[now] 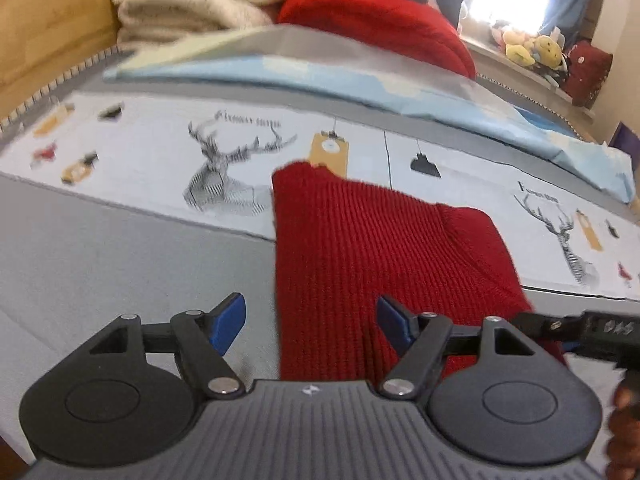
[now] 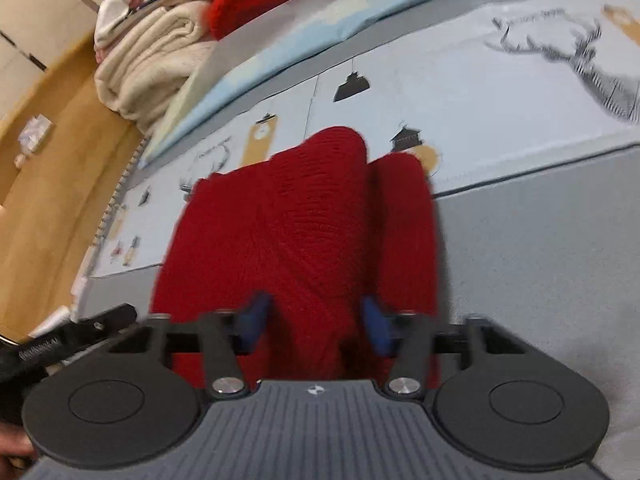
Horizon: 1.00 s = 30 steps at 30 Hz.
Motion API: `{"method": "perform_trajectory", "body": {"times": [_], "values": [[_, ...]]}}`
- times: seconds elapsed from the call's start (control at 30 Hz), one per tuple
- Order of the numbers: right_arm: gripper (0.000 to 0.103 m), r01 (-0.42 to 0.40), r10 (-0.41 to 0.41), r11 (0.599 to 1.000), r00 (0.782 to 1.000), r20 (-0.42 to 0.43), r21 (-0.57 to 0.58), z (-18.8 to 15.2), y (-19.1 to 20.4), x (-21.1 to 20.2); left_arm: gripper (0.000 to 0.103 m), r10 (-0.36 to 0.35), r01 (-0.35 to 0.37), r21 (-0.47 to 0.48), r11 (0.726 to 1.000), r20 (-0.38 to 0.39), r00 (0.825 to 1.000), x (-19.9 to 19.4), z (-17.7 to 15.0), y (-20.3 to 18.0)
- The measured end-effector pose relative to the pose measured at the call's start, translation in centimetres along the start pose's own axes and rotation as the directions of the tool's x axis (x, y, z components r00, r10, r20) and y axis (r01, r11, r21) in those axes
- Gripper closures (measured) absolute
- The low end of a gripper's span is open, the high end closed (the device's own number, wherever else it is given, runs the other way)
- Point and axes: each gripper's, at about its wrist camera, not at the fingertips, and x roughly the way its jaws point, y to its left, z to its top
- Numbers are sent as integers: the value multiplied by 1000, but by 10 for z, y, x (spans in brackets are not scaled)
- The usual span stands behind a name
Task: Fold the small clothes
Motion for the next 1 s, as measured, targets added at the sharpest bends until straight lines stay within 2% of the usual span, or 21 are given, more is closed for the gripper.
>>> {"method": "perform_trajectory", "body": {"times": [0.07, 0.1, 0.17, 0.23, 0.27, 0.3, 0.33, 0.37, 0.43, 0.47, 0.53, 0.6, 0.67, 0.73, 0.77, 0.8, 0.9, 1.0], "values": [[81, -24, 24, 1000, 999, 49, -2, 2, 2, -12, 27, 1, -2, 25, 1000, 31, 1000, -4, -1, -5], [84, -30, 29, 999, 997, 75, 13, 4, 1, -19, 28, -8, 7, 32, 999, 43, 999, -6, 0, -7], [85, -21, 16, 999, 994, 106, 43, 3, -3, -30, 29, -44, 42, 41, 998, 48, 998, -9, 0, -10], [85, 20, -22, 999, 997, 72, 25, 1, -5, -25, 29, -92, 92, 35, 995, 18, 996, -5, 0, -11], [85, 51, -51, 999, 998, 35, 7, -1, -7, -17, 32, -120, 121, 23, 992, -19, 993, 1, -1, -11], [85, 82, -82, 997, 997, 8, -13, -4, -8, -9, 35, -132, 134, 20, 991, -87, 987, 14, -4, -12], [84, 106, -106, 994, 994, 4, -33, -6, -7, -4, 34, -119, 125, 28, 992, -168, 979, 28, -11, -15], [83, 115, -114, 993, 993, 10, -42, -6, -7, -2, 33, -106, 112, 24, 993, -193, 976, 35, -15, -15], [80, 112, -111, 993, 994, 13, -28, -5, -5, -1, 34, -102, 104, 0, 995, -176, 979, 32, -12, -13], [79, 121, -121, 992, 992, 22, -27, -5, -3, -3, 39, -102, 102, -2, 995, -153, 983, 25, -10, -14], [69, 162, -159, 985, 986, 50, -66, -6, 7, -10, 41, -90, 95, 39, 995, -110, 990, 8, -9, -18], [65, 191, -184, 974, 981, 68, -119, -8, 16, -18, 41, -101, 110, 93, 990, -89, 991, -5, -11, -23], [65, 219, -209, 960, 975, 76, -174, -10, 22, -21, 41, -87, 104, 132, 986, -124, 988, -2, -17, -26], [65, 225, -214, 953, 974, 78, -203, -12, 24, -23, 37, -67, 102, 176, 979, -198, 978, 12, -26, -31], [65, 231, -220, 949, 973, 75, -215, -14, 23, -22, 31, -63, 104, 194, 975, -206, 977, 16, -27, -34], [61, 248, -240, 940, 969, 63, -232, -16, 21, -17, 27, -58, 100, 207, 973, -196, 979, 17, -28, -34], [46, 300, -293, 924, 954, 63, -237, -19, 12, -11, 27, -34, 69, 245, 967, -146, 989, 9, -31, -38], [47, 294, -274, 928, 955, 115, -228, -18, 23, -35, 27, 33, -25, 295, 955, -23, 999, -14, -34, -43]]}}
